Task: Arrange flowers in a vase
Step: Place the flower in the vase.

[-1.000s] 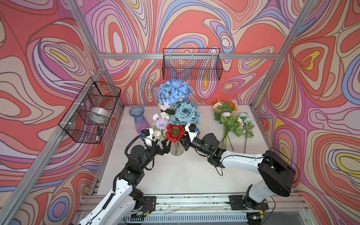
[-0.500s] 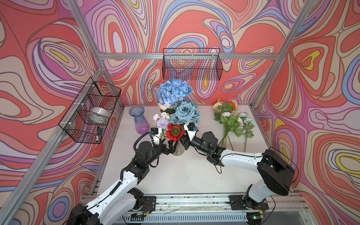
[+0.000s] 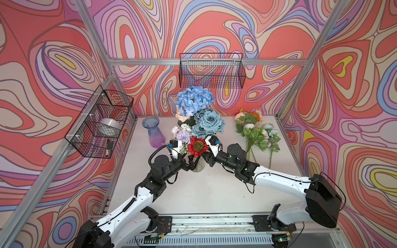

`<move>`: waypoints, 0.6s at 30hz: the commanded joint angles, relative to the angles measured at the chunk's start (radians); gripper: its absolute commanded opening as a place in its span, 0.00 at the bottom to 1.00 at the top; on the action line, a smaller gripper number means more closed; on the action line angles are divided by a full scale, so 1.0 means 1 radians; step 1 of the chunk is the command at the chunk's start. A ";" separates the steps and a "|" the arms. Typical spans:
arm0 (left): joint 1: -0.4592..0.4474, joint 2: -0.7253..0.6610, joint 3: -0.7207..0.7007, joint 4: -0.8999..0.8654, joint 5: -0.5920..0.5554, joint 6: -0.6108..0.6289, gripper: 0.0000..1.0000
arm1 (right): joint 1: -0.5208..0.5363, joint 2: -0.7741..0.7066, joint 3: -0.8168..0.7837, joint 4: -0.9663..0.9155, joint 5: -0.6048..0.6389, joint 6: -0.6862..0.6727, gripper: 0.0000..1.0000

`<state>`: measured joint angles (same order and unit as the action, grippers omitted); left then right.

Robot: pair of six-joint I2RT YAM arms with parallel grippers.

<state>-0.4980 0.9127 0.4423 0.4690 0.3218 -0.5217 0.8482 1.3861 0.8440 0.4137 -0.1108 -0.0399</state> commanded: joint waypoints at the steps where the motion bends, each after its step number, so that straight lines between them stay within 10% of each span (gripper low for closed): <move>1: 0.009 0.006 0.052 0.125 -0.016 -0.024 1.00 | 0.014 -0.042 -0.017 -0.197 0.001 -0.031 0.46; 18: 0.005 0.042 0.063 0.112 0.013 -0.029 1.00 | 0.011 -0.171 0.003 -0.580 0.319 -0.002 0.54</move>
<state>-0.4911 0.9398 0.4694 0.5362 0.2966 -0.5438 0.8585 1.2209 0.8360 -0.0654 0.0650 -0.0765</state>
